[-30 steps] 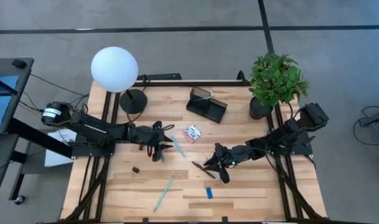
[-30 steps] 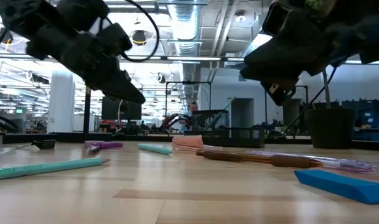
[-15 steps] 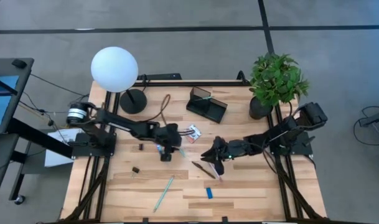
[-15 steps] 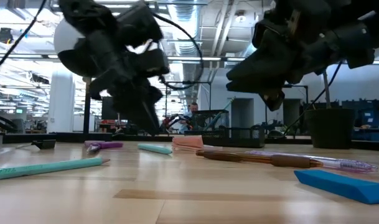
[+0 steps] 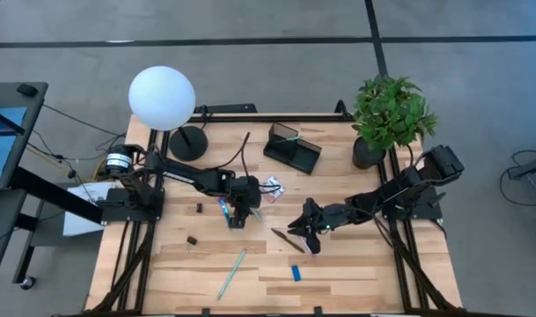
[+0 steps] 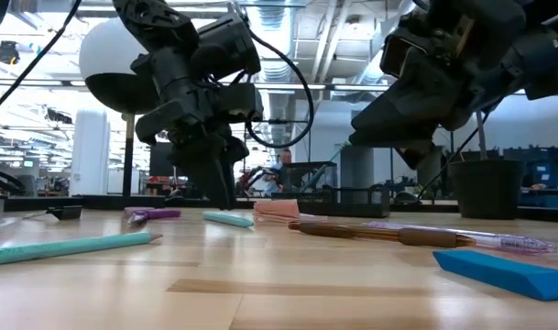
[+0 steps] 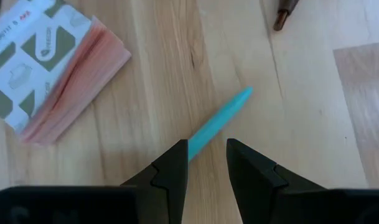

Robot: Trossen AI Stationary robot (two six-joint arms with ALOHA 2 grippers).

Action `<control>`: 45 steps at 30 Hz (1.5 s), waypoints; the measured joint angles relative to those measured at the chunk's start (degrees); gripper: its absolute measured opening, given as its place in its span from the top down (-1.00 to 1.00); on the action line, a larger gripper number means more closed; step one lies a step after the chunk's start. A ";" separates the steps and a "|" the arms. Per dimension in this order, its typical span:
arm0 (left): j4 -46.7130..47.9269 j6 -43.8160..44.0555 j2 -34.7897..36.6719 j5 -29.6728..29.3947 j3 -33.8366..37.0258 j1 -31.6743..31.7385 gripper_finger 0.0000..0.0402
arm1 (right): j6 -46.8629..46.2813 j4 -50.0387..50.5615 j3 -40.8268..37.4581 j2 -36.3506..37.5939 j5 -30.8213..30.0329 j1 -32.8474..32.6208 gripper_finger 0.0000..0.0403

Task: Pick and place office supplies into organizer
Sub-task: Put the light blue pen into the black desk organizer

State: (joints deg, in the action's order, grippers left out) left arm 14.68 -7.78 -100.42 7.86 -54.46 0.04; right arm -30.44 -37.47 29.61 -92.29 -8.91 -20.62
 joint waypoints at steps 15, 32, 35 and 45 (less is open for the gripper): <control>1.64 -3.33 0.00 -2.01 -0.02 0.35 0.47 | 0.33 0.44 0.00 -0.02 0.00 0.00 0.54; 0.97 -15.66 0.00 -4.23 0.50 0.75 0.47 | 0.44 0.42 0.00 -0.02 -0.07 0.02 0.54; -0.27 -15.66 0.00 -4.21 2.15 1.02 0.47 | 0.44 0.42 0.00 -0.02 -0.09 0.02 0.54; -7.03 -9.54 -0.04 -1.26 4.83 1.40 0.48 | 0.44 0.42 0.00 -0.02 -0.11 0.02 0.54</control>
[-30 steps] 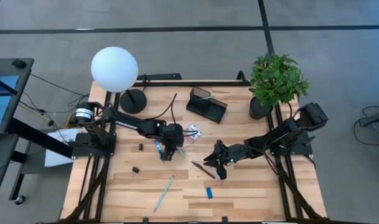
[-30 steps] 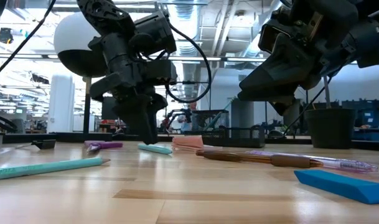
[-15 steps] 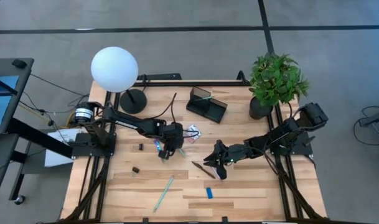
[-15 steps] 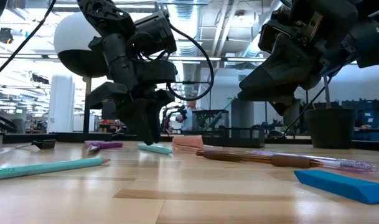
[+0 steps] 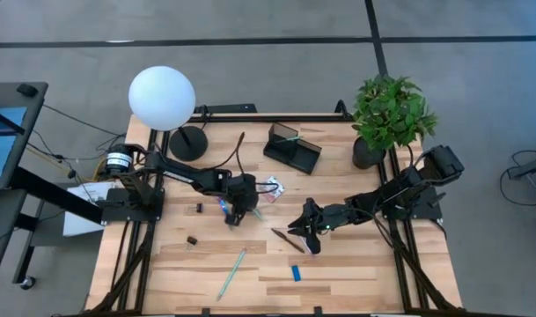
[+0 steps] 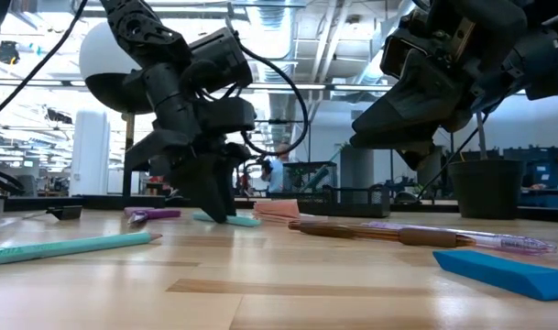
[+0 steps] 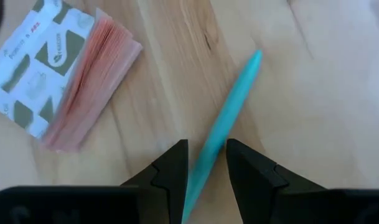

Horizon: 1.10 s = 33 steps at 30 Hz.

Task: Pick and place office supplies into organizer
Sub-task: Put the light blue pen into the black desk organizer

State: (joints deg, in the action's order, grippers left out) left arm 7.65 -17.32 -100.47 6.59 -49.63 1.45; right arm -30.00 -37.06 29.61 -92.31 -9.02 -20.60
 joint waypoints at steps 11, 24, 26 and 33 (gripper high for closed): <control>-6.21 28.59 -3.10 2.63 -0.12 -1.57 0.64 | 0.00 0.17 0.00 -0.02 0.00 0.00 0.54; -12.84 32.23 -9.28 -5.22 -2.86 -5.56 0.66 | -0.01 2.48 -0.04 -0.04 0.06 -0.02 0.54; -11.88 29.51 -9.25 -8.75 -3.61 -6.75 0.66 | 0.00 2.67 -0.04 -0.04 0.05 -0.02 0.54; -12.19 30.09 -9.27 -15.73 -3.00 -9.59 0.66 | 0.00 3.13 -0.04 -0.04 0.05 -0.02 0.54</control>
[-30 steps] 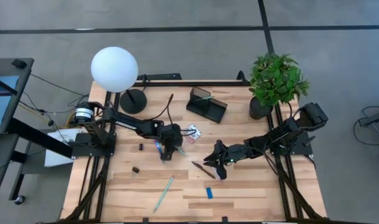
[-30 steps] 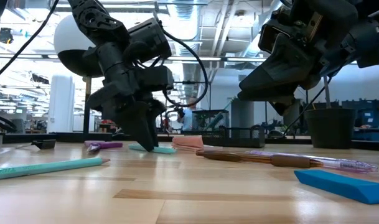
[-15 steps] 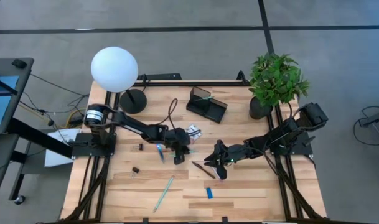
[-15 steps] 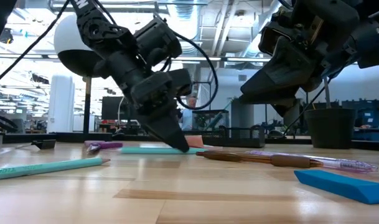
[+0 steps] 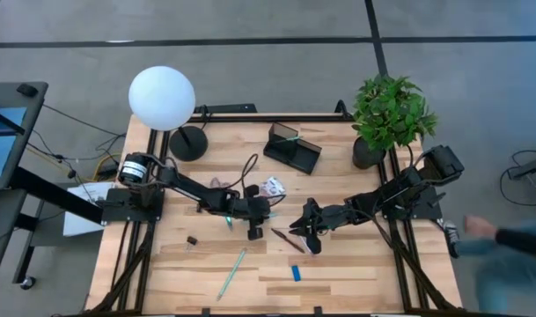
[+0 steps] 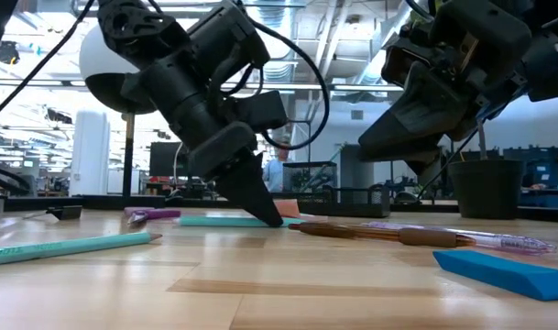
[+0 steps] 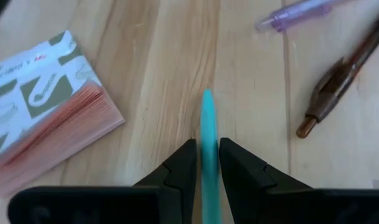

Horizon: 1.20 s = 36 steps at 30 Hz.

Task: Pick and place office supplies into organizer
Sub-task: Put the light blue pen into the black desk organizer

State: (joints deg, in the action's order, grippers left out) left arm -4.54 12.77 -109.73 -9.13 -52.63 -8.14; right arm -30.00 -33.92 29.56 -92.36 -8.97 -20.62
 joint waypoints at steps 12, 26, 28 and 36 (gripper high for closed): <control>-4.23 4.44 -0.07 -5.72 2.02 -2.29 0.66 | 0.00 1.52 0.00 0.00 0.02 -0.02 0.54; -3.51 7.82 0.00 -5.24 2.02 -2.29 0.93 | 0.00 1.91 0.00 0.00 0.02 -0.01 0.54; -3.95 7.95 0.00 -5.28 2.05 -2.29 0.93 | -0.03 1.86 0.00 0.00 -0.02 0.00 0.54; -9.11 10.45 -0.28 -7.35 2.02 -2.47 0.97 | -3.02 1.77 0.03 0.20 -4.05 0.00 0.54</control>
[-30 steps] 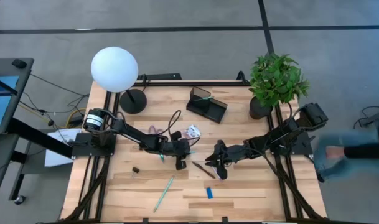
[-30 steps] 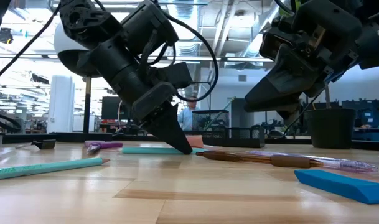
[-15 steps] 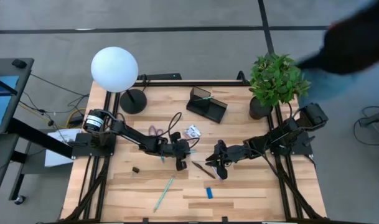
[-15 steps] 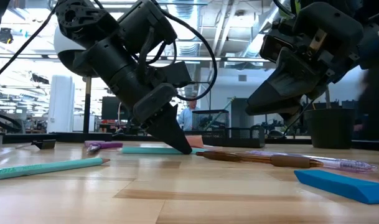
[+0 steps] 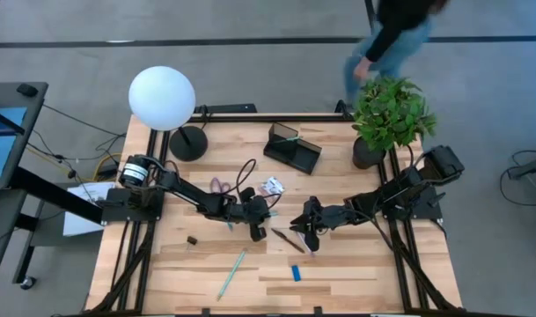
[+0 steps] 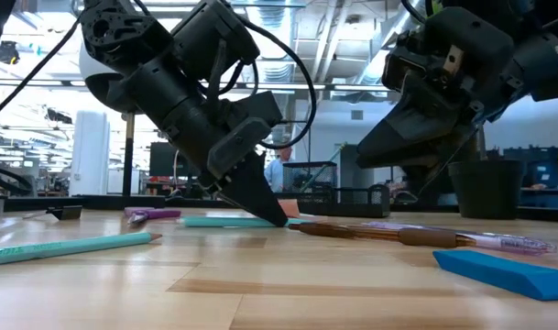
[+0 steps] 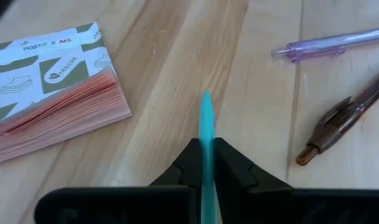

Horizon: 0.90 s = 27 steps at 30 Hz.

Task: Pick and place office supplies into organizer
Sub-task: Put the light blue pen into the black desk organizer

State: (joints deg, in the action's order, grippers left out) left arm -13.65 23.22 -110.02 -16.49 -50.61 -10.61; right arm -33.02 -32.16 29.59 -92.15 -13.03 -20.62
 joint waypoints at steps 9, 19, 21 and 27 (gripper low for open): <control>-0.50 1.55 0.48 -4.02 -0.44 0.04 0.97 | -1.52 0.34 0.01 0.01 -5.50 -1.79 0.54; 4.13 0.04 1.46 -1.50 -3.88 0.63 0.98 | -8.51 8.10 0.04 0.04 -12.73 -7.91 0.54; 5.93 0.03 1.46 -1.57 -4.56 0.59 0.99 | -8.99 8.95 0.01 0.04 -12.78 -8.75 0.54; 8.77 1.21 1.93 -2.52 -6.56 0.14 0.99 | -7.53 7.49 0.01 0.04 -13.24 -10.43 0.54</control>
State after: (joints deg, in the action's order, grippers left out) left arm -4.88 24.43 -108.09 -19.00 -57.16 -10.48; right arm -40.55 -24.66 29.61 -92.12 -26.27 -31.05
